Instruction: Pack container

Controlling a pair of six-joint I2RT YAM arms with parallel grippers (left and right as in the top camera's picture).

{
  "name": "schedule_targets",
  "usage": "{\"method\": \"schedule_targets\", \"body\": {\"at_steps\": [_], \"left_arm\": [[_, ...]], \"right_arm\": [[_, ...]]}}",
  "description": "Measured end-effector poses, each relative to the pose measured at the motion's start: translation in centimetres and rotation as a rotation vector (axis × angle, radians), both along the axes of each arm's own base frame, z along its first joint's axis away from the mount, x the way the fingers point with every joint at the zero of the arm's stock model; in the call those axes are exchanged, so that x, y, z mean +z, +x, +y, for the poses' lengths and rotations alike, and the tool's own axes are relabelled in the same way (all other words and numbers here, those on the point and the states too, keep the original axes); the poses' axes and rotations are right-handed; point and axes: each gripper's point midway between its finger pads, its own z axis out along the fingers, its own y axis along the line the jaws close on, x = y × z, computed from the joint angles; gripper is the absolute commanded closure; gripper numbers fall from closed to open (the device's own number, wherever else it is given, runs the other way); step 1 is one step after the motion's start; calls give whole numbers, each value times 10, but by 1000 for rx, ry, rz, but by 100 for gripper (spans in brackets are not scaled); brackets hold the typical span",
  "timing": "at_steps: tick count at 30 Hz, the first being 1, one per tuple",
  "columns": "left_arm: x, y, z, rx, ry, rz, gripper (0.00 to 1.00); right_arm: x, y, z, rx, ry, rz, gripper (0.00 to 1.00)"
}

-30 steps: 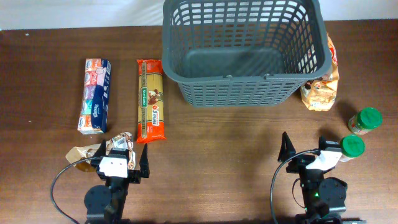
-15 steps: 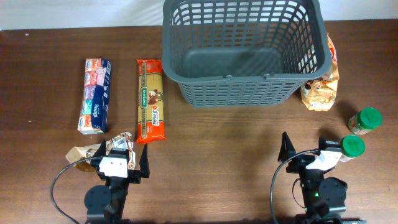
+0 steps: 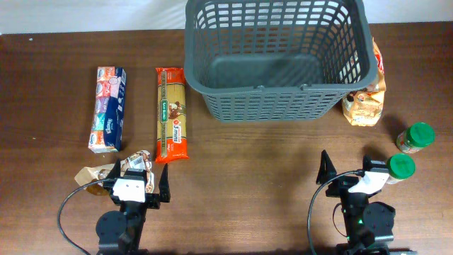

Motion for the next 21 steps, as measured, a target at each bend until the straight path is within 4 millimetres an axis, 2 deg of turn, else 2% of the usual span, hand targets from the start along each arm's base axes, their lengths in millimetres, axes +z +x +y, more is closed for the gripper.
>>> {"method": "schedule_targets", "body": {"at_steps": [21], "left_arm": [[0, 0, 0, 0, 0, 0, 1]], "right_arm": [[0, 0, -1, -4, -1, 0, 1]]}}
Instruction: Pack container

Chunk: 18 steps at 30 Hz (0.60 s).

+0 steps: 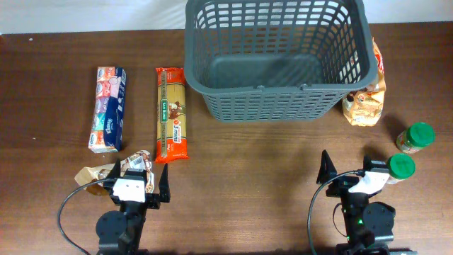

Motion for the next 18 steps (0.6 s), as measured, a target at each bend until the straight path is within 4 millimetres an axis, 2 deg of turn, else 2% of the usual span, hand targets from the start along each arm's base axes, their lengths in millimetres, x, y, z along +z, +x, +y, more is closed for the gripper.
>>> {"method": "schedule_targets", "body": {"at_steps": [4, 6, 8, 14, 18], "left_arm": [[0, 0, 0, 0, 0, 0, 1], [0, 0, 0, 0, 0, 0, 1], [0, 0, 0, 0, 0, 0, 1], [0, 0, 1, 3, 1, -1, 1], [0, 0, 1, 7, 1, -1, 1]], "right_arm": [[2, -3, -1, -7, -5, 19, 1], [13, -8, -6, -29, -18, 29, 1], [35, -16, -14, -72, -40, 31, 1], [131, -51, -58, -326, -106, 34, 1], [188, -63, -80, -458, -152, 100, 1]]}}
